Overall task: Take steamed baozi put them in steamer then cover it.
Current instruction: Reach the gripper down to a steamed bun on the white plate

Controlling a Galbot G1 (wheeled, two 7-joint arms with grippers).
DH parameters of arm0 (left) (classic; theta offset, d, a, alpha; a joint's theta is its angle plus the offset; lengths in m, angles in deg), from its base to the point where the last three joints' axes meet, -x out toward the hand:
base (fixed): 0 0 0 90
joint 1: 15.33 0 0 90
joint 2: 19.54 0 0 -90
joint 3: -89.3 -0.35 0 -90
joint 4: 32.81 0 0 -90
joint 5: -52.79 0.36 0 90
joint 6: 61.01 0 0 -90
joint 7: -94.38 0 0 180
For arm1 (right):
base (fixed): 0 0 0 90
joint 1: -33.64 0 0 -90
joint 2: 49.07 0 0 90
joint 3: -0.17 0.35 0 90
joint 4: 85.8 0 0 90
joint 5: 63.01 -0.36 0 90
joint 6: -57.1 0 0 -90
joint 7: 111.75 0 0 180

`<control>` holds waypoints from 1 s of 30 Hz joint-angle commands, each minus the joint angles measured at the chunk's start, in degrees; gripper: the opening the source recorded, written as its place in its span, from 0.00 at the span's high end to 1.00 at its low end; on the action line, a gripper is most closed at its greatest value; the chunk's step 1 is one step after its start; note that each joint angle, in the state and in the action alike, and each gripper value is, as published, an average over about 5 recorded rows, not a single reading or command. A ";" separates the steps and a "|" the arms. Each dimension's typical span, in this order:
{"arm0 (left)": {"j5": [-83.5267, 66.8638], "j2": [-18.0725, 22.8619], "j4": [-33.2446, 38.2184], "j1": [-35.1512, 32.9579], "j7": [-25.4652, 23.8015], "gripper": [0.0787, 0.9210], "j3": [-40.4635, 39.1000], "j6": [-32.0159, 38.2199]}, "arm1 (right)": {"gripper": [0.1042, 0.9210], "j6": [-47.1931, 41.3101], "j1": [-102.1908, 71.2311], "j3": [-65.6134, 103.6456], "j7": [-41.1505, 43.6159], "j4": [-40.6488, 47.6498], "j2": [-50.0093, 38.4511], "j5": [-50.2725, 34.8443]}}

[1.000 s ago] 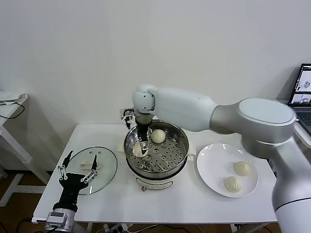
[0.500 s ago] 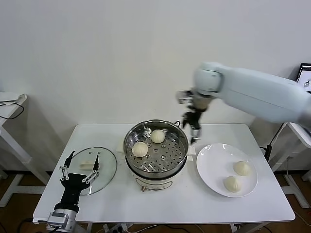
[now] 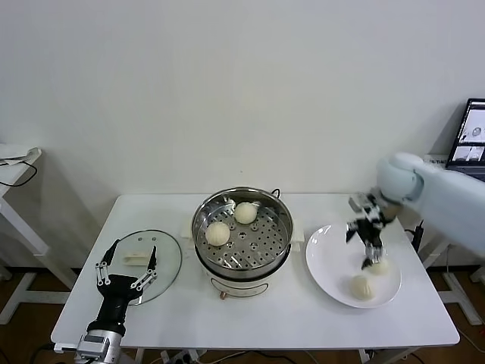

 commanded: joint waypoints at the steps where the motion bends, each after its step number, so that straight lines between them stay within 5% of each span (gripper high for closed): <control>1: 0.12 0.11 -0.16 -0.06 0.09 0.12 -0.08 0.03 | 0.12 2.52 -13.07 8.77 -0.78 1.35 -3.29 6.85; 30: 0.53 0.26 -1.72 0.91 0.12 0.12 -0.05 0.01 | 0.16 2.21 -16.27 10.17 -2.83 5.73 2.60 9.74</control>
